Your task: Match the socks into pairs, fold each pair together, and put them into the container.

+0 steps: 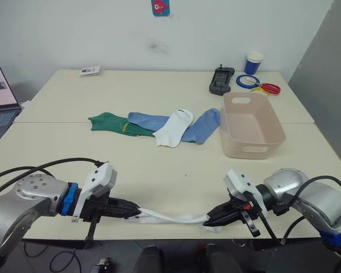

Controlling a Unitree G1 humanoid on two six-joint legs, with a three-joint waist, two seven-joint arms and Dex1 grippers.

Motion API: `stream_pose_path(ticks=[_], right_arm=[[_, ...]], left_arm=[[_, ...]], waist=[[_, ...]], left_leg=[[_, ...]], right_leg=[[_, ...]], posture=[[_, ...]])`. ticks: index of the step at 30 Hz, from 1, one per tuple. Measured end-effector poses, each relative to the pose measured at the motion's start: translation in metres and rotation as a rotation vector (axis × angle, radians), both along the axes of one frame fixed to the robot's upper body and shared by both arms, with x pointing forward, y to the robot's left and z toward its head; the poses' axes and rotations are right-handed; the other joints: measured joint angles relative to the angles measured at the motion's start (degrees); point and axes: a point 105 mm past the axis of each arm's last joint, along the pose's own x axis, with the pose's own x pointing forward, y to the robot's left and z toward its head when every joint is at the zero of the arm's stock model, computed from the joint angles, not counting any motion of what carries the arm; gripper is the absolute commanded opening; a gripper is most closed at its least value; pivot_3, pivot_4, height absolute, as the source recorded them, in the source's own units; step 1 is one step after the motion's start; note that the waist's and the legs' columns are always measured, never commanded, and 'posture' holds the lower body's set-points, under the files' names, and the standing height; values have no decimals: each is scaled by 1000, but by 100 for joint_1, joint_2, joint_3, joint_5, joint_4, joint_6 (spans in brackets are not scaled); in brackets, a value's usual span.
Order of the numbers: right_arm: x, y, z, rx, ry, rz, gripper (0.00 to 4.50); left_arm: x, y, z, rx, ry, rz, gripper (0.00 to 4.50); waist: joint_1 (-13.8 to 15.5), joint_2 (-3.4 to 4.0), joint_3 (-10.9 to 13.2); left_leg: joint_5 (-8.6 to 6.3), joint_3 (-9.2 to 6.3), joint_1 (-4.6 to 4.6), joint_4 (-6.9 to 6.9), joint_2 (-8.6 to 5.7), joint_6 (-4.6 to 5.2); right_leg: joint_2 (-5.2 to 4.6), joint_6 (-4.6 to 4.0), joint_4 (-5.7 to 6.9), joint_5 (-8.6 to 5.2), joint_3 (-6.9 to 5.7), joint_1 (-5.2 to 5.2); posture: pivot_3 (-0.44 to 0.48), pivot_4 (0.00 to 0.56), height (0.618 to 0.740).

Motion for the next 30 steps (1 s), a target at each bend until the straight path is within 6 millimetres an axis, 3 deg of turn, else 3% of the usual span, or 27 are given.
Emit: stream_pose_path(ticks=[6, 11, 22, 25, 30], right_arm=[[33, -6, -9, -41, 27, -94, 0], [51, -13, -21, -92, 4, -132, 0], [90, -9, -28, -112, -86, -195, 0], [95, -10, -33, -120, -95, -214, 666], [103, -15, -28, -112, -131, -266, 2426]], left_arm=[[31, 1, -25, 27, 0, 57, 25], [63, -2, -28, 45, -114, 90, 25], [90, -8, -37, 126, -235, 23, 25], [100, -14, -36, 114, -278, 30, 609], [110, -17, -36, 108, -328, 62, 2195]], waist=[[9, -3, -2], [12, -8, -2], [-3, -8, -2], [11, -8, -2], [5, -8, -2]], left_leg=[[1, 5, -58, 3, -3, 0], [1, 14, -72, 5, -7, 0], [3, 29, -67, 8, -4, -1], [3, 30, -68, 10, -4, -1], [4, 27, -66, 11, -4, -2]], right_leg=[[6, -3, 6, -1, 7, -57], [10, -4, 12, 1, 10, -77], [21, -21, 20, 11, 13, -77], [18, -25, 20, 14, 14, -76], [15, -34, 21, 20, 15, -76]], posture=[[0, 150, 740], [0, 150, 740], [0, 150, 740], [0, 150, 740], [0, 150, 740]])
